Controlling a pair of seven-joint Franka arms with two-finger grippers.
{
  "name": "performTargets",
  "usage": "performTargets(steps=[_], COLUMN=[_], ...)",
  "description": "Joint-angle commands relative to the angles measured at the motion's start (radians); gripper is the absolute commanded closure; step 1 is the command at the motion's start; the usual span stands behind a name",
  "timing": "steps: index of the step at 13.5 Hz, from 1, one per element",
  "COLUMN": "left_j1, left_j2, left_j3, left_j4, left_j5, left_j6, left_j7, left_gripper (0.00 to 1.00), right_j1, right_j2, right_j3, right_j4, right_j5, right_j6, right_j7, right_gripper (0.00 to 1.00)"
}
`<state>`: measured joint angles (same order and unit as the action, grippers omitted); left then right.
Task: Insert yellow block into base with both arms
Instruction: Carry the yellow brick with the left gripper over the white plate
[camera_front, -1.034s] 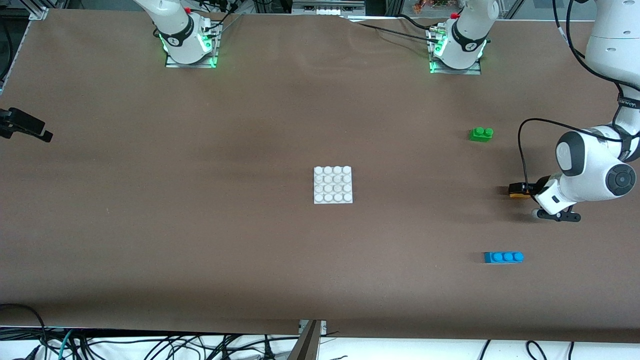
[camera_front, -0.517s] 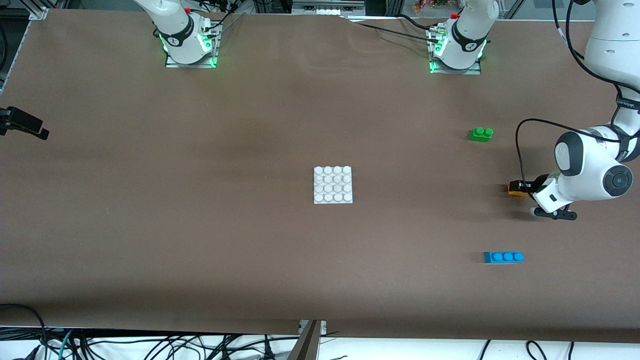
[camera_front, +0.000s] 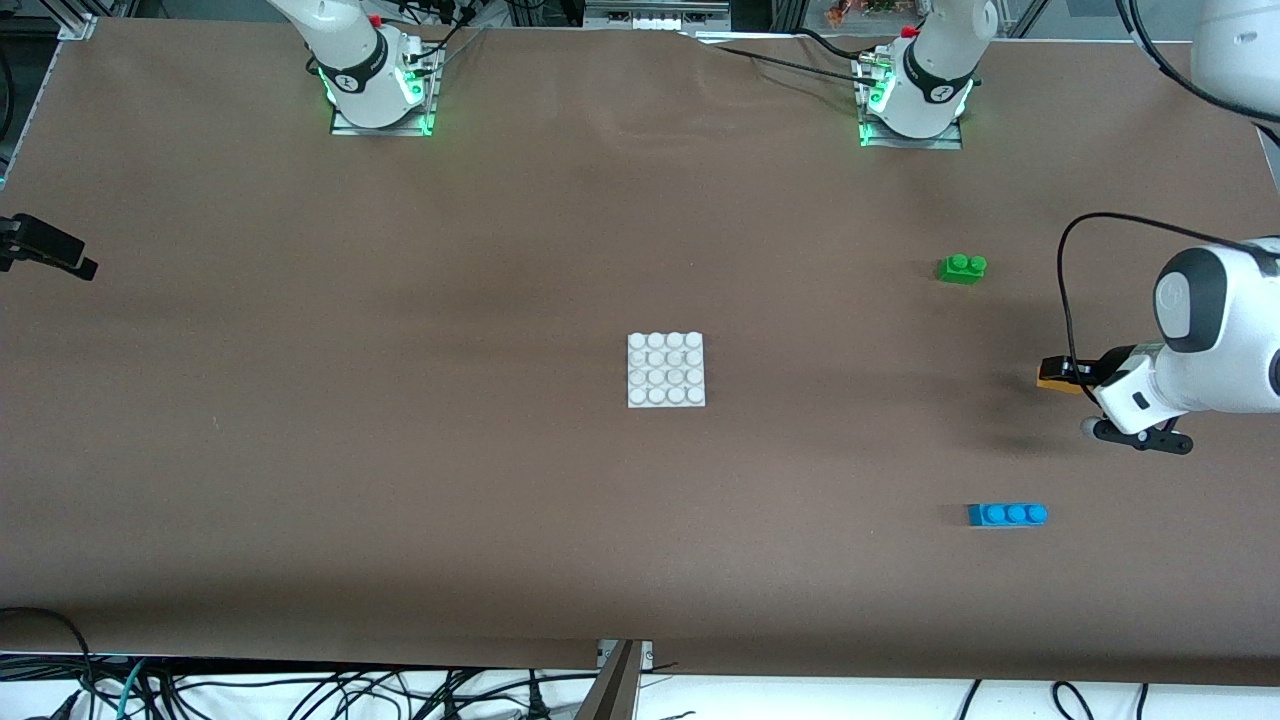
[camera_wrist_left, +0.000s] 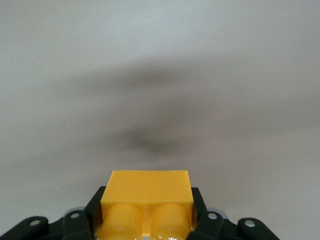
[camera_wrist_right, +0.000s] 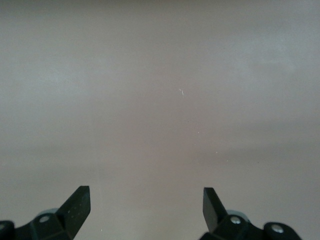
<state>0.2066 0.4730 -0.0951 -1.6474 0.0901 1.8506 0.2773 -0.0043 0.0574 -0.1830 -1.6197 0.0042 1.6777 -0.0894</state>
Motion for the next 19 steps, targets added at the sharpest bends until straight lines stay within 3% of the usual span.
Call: performTargets(steps=[1,7,9,14,19], left_j1=[-0.108,-0.384,-0.479,-0.532,-0.647], left_j2=[0.003,0.024,0.053,0.195,0.262], left_j3=[-0.015,-0.075,-0.074,-0.075,-0.066], left_j4=[0.070,0.118,0.139,0.329,0.345], left_j5=[0.014,-0.007,-0.033,-0.240,-0.242], left_j6=[-0.086,-0.119,-0.119,-0.084,0.047], left_j7=[-0.079,-0.369,-0.557,-0.685,-0.862], left_gripper=[0.68,0.68,0.68,0.66,0.66], right_j1=[0.000,0.003,0.003,0.003,0.006], right_j2=[0.007,0.012,0.012,0.012,0.012], right_j3=[0.008,0.011,0.011,0.011,0.013], right_j4=[0.027,0.035,0.035,0.035,0.035], right_j5=[-0.007,-0.006,-0.006,-0.006,-0.006], right_j6=[-0.012,-0.012,-0.013,-0.012,-0.012], right_j7=[-0.013,-0.012,-0.012,-0.012,-0.010], right_gripper=[0.00,0.00,0.00,0.00,0.00])
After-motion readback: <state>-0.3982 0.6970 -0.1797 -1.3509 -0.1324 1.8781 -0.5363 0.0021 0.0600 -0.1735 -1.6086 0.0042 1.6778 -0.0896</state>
